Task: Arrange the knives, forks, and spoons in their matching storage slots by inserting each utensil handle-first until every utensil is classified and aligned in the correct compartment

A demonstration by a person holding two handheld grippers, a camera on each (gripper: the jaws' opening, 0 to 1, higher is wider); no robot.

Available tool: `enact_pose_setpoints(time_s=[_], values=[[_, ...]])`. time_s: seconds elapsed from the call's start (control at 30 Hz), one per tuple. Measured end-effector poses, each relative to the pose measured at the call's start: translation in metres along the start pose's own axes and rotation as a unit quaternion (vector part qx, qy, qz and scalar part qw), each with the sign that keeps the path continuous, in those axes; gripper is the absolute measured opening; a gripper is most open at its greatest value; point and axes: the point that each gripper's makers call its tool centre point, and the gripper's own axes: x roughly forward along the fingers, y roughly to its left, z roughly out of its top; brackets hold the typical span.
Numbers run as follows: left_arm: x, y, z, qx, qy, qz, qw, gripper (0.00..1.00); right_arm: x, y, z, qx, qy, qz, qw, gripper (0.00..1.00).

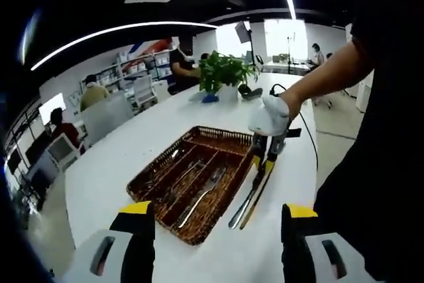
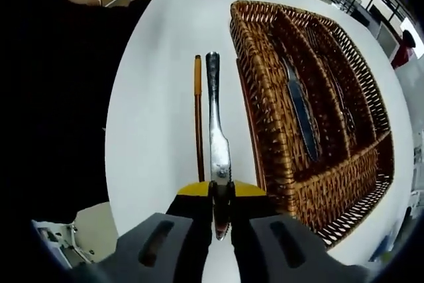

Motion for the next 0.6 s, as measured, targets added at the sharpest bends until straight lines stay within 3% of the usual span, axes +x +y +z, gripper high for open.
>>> enact_pose_setpoints(time_s=[0.1,0.17,0.43,0.6], values=[[0.04,-0.023,-0.01,0.012,0.016,-0.058,0.9981,0.76,-0.004,-0.004,0.002,0.001,0.0,-0.008,1.0,0.06],[0.061,-0.03,-0.02,0.023,0.034,-0.08,0.996,0.7,-0.007,-0.003,0.003,0.006,0.002,-0.004,1.0,0.06],[0.119,-0.039,-0.039,0.07,0.088,-0.101,0.9885,0.53,-0.015,-0.003,0.002,-0.002,0.014,-0.007,0.9999,0.06],[0.144,-0.042,-0.049,0.049,0.089,-0.115,0.9882,0.43,-0.018,-0.005,0.004,-0.004,0.018,-0.008,0.9998,0.06]])
